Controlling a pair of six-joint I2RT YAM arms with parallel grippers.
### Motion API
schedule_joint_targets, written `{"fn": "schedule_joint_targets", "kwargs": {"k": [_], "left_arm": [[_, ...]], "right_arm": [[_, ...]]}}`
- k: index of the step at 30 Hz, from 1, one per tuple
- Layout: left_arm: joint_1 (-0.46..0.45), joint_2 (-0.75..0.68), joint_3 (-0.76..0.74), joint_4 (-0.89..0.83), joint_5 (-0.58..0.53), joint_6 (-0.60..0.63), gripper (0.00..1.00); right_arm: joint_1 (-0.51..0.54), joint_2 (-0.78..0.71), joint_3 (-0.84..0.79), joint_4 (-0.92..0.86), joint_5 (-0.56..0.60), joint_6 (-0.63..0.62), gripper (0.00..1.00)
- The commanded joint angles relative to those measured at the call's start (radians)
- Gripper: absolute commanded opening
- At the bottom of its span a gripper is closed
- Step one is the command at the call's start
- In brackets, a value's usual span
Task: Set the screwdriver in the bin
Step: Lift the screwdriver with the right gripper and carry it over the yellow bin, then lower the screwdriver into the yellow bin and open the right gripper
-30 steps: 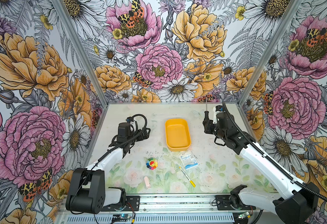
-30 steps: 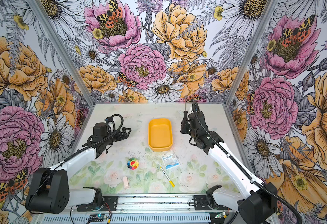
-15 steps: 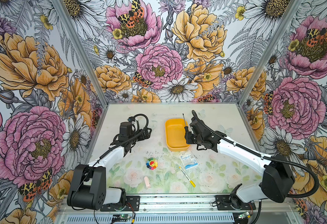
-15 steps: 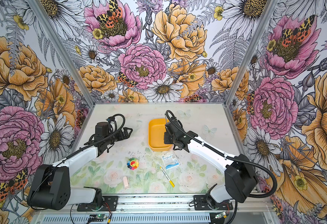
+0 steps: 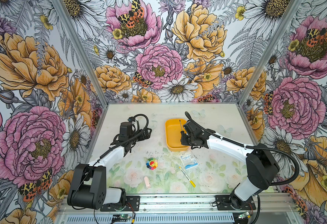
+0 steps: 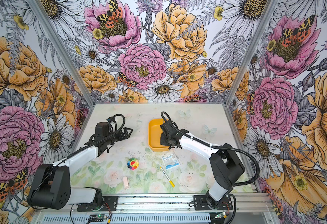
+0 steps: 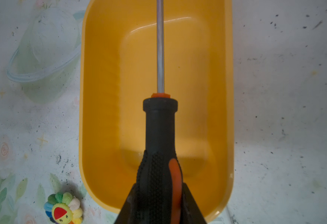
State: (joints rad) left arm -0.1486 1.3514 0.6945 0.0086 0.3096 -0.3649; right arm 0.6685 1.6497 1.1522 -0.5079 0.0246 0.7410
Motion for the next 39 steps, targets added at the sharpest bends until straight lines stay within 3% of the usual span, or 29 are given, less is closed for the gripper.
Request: {"fn": "schedule_joint_targets", "kwargs": {"k": [1, 39], "left_arm": [[-0.011, 0.011, 0.016, 0.031, 0.023, -0.002, 0.99], [-0.016, 0.041, 0.016, 0.039, 0.036, 0.001, 0.99]], "right_arm": [[0.005, 0.031, 0.047, 0.015, -0.009, 0.021, 0.00], [0.003, 0.231, 0.164, 0.002, -0.018, 0.022, 0.00]]}}
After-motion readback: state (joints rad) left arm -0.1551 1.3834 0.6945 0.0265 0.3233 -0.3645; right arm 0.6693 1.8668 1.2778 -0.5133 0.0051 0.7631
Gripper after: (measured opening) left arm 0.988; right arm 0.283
